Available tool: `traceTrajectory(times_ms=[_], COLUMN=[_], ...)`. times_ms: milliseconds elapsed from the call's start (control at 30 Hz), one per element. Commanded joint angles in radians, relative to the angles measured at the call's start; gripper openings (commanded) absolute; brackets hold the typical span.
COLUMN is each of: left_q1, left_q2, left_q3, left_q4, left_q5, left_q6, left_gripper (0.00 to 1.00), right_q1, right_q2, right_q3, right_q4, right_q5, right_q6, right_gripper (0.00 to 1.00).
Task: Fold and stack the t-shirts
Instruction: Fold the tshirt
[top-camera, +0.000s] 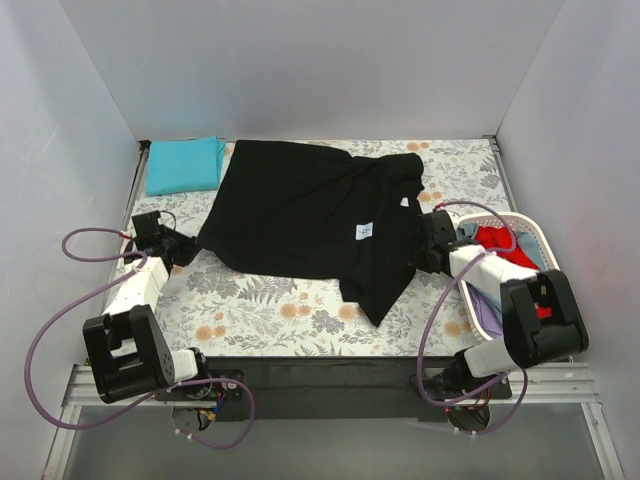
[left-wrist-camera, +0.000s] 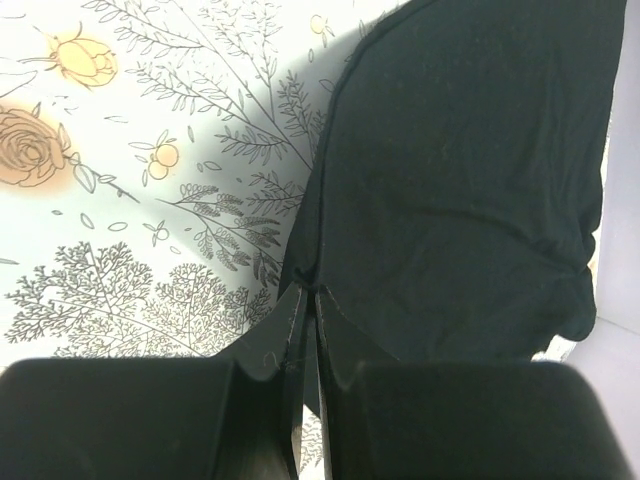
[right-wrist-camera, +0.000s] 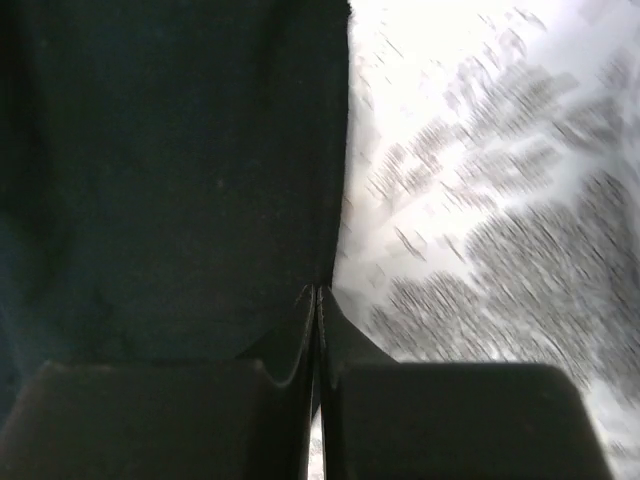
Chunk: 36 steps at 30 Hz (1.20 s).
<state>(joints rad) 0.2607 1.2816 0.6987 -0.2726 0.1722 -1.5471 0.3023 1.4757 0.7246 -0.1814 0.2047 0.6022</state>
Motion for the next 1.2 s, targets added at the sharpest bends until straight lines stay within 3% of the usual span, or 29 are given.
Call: traceTrajectory(times_ms=[0, 200, 567, 800, 833, 933, 1167], left_q1=[0.014, 0.026, 0.051, 0.051, 0.051, 0.051, 0.051], left_q2=[-0.036, -0.036, -0.067, -0.077, -0.077, -0.073, -0.064], left_q3=[0.007, 0.005, -0.021, -0.071, -0.079, -0.079, -0.074], left_q4=[-0.020, -0.056, -0.100, -0.079, -0.067, -0.062, -0.050], left_q5=[-0.022, -0.054, -0.085, -0.043, -0.030, -0.030, -0.025], left_q6=[0.015, 0.018, 0.036, 0.019, 0.015, 0.009, 0.008], left_gripper=[0.00, 0.00, 0.00, 0.00, 0.00, 0.00, 0.00], right_q1=[-0.003, -0.012, -0.017, -0.003, 0.029, 0.112, 0.574], right_q2=[-0.145, -0.297, -0.364, -0.417, -0.428, -0.462, -0.482], right_q3=[-0.083, -0.145, -0.185, -0.122, -0.116, -0.087, -0.050], right_q4=[-0.035, -0.108, -0.181, -0.237, -0.243, -0.285, -0.302], right_q5=[0.073, 0.085, 0.087, -0.010, -0.013, -0.002, 0.154], right_q6=[0.030, 0.021, -0.027, -0.064, -0.067, -0.059, 0.037], right_gripper=[0.01, 0.01, 0.06, 0.38, 0.44, 0.46, 0.45])
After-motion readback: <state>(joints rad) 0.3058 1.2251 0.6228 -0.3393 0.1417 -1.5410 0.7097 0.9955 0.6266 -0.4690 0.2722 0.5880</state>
